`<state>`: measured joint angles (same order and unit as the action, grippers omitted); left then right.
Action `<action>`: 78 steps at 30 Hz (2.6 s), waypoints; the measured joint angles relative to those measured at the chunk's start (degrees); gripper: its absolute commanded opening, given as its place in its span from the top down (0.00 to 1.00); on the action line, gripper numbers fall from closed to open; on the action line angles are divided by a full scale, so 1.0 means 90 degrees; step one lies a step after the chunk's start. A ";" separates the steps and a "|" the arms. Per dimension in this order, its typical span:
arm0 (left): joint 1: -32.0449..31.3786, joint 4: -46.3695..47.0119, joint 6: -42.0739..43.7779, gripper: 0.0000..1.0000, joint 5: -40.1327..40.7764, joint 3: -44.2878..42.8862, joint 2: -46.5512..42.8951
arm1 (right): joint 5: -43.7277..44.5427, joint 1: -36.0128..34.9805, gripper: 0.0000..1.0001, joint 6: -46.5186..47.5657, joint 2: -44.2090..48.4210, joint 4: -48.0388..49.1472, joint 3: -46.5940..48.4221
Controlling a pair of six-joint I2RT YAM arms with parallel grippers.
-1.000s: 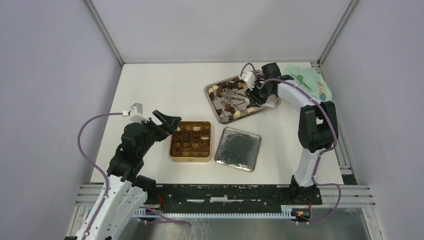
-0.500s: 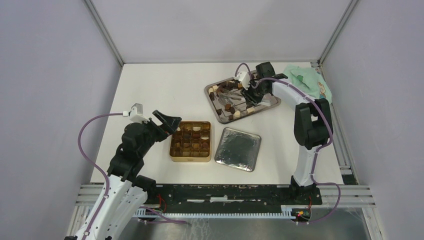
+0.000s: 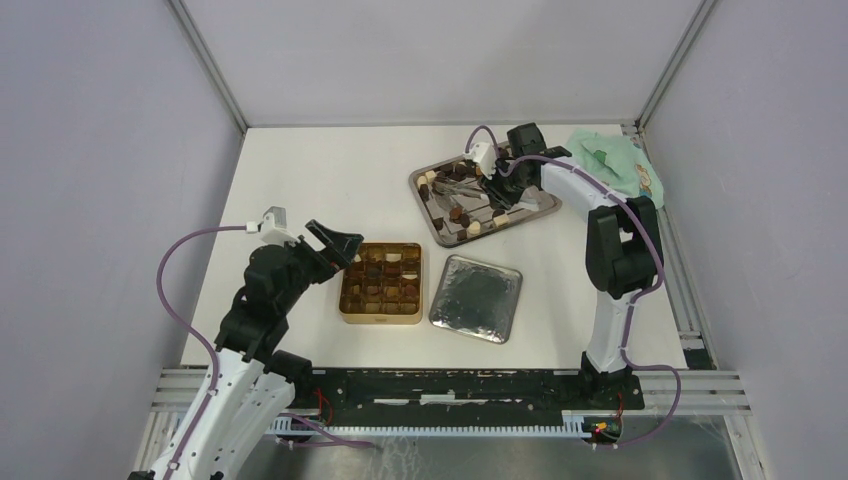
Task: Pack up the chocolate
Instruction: Pick up the fake chocolate from the plate, then adjust the packing box at the center of the board, then place the fake chocolate in the packing box.
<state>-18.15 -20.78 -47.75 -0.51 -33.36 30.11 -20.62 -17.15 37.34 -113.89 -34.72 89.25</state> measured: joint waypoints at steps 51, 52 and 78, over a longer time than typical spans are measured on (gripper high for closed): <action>0.0199 -0.1525 0.2936 0.98 0.0993 -0.2645 0.6681 | -0.1882 0.0729 1.00 -0.0578 0.2380 0.0614 -0.2516; 0.0199 -0.1484 0.2936 0.98 0.0996 -0.2645 0.6679 | -0.1889 0.0729 1.00 -0.0578 0.2399 0.0612 -0.2516; -0.0255 0.0950 0.2936 0.98 0.1666 -0.0423 0.3279 | -0.3483 0.0726 1.00 -0.0148 0.3653 -0.0136 -0.2283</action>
<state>-20.45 -12.23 -21.32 14.48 -37.17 59.61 -51.96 -10.61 36.01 -81.01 -35.94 68.71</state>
